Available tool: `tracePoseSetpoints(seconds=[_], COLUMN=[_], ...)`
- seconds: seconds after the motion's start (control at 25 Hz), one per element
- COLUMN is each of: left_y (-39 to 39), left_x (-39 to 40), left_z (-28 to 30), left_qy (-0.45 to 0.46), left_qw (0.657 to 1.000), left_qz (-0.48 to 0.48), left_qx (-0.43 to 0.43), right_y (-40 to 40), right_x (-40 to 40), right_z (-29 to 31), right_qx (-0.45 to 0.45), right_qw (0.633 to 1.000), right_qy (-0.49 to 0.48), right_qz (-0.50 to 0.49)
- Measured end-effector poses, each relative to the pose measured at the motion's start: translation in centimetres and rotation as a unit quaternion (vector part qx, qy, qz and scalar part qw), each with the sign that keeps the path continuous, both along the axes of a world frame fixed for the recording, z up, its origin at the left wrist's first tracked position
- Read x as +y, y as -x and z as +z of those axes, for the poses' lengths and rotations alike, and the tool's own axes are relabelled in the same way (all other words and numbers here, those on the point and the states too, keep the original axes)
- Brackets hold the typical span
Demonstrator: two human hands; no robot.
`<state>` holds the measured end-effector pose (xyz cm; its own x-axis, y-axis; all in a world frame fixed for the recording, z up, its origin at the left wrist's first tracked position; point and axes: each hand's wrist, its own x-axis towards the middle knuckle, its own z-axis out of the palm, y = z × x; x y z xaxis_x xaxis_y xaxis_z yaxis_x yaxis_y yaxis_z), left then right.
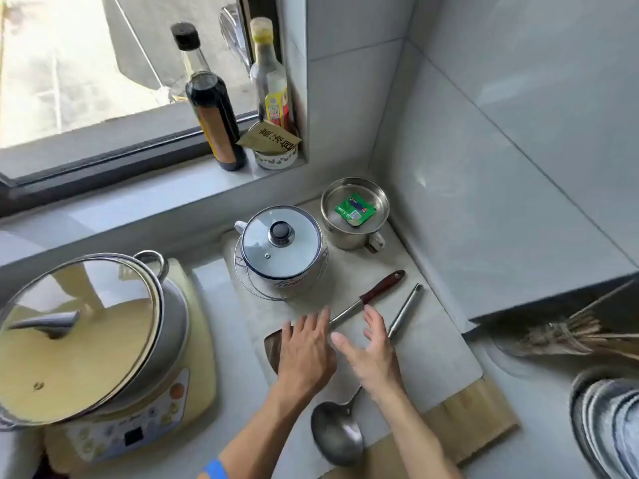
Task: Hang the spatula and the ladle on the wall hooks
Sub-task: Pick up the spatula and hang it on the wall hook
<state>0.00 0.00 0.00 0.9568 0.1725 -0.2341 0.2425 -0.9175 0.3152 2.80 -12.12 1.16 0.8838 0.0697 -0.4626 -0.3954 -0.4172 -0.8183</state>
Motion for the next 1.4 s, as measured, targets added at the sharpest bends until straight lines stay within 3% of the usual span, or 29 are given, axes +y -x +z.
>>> tracePoseSetpoints(seconds=[0.12,0.28,0.44,0.52,0.72,0.92,1.16,1.4], left_y=[-2.1,-2.9,-3.9,-3.4,-1.6,-2.4,-6.6,-12.0], left_x=[-0.4,-0.2,0.5,0.7,0.9,1.6,2.5,0.8], left_z=[-2.0,-3.8,-4.2,-4.0,-1.4,4.6,15.5,25.5], left_qy=[0.012,0.016,0.034,0.068,0.102,0.146,0.226,0.229], left_qw=[1.0,1.0,0.999,0.996,0.988,0.962,0.908,0.87], left_qz=[0.001,-0.016,-0.028,-0.048,-0.006,0.01,0.012,-0.018], left_qx=[0.008,0.005,-0.009,-0.016,-0.117,-0.231,-0.352,-0.436], right_y=[-2.4,-3.0,-6.0,-7.0,-6.4,-7.2,-10.5,-13.9], right_x=[0.3,-0.2,0.9,1.7,2.6,3.6,3.9,2.7], right_z=[-1.8,-4.3,-4.6,-3.9,-1.6,7.0,21.2,32.7], right_qx=[0.008,0.075,0.19,0.194,0.052,-0.114,-0.263,-0.374], right_qw=[1.0,0.994,0.959,0.95,0.982,0.983,0.957,0.921], right_qy=[0.013,0.052,-0.094,-0.144,-0.115,-0.07,-0.057,-0.033], right_qz=[0.02,-0.066,-0.19,-0.197,-0.138,-0.128,-0.108,-0.108])
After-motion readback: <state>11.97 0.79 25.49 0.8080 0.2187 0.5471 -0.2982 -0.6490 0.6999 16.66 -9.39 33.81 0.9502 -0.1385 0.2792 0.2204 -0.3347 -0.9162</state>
